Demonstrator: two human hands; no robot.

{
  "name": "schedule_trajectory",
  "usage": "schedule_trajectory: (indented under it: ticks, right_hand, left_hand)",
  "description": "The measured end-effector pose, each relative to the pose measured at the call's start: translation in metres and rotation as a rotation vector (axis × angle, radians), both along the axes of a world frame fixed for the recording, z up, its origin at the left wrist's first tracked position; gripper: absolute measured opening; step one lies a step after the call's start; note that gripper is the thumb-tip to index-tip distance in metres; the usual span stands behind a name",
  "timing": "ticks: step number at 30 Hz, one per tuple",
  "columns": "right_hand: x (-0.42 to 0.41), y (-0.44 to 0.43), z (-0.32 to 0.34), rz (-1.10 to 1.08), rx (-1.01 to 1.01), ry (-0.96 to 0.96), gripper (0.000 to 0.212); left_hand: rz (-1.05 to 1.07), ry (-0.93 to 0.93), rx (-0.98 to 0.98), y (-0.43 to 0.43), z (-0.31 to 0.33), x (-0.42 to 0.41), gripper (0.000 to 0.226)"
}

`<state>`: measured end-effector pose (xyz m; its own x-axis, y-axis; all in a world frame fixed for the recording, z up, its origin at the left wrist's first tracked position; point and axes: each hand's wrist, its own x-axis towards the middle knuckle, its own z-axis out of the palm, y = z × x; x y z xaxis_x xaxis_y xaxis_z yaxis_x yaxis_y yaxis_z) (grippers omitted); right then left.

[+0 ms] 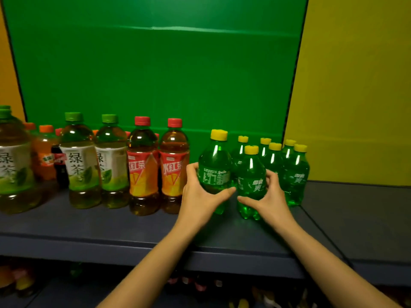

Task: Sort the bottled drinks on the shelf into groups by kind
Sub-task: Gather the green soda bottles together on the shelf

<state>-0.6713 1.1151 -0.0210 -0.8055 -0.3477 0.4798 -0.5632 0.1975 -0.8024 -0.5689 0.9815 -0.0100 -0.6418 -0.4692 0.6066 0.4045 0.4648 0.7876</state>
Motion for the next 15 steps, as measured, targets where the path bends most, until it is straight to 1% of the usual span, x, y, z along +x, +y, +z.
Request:
schedule_trajectory:
  ticks: [4,7,9,11,13,15]
  right_hand:
    - [-0.008,0.0,-0.011,0.001,-0.004,-0.001,0.087]
    - [-0.01,-0.004,-0.015,0.026,0.055,0.001,0.094]
    - [-0.009,-0.006,-0.016,0.036,0.119,0.001,0.098]
    - [-0.008,-0.007,-0.018,0.05,0.157,0.002,0.097]
    - [-0.008,-0.007,-0.019,0.064,0.187,-0.02,0.095]
    - [-0.008,-0.007,-0.019,0.059,0.225,-0.04,0.094]
  left_hand:
    - [0.105,-0.072,0.008,0.005,-0.012,-0.024,0.072]
    - [0.144,-0.144,-0.016,0.003,-0.022,-0.033,0.07]
    - [0.139,-0.193,-0.024,0.003,-0.025,-0.035,0.067]
    - [0.129,-0.245,-0.041,0.002,-0.026,-0.033,0.071]
    - [0.08,-0.271,-0.052,0.0,-0.028,-0.031,0.072]
    - [0.015,-0.292,-0.036,-0.003,-0.028,-0.028,0.067]
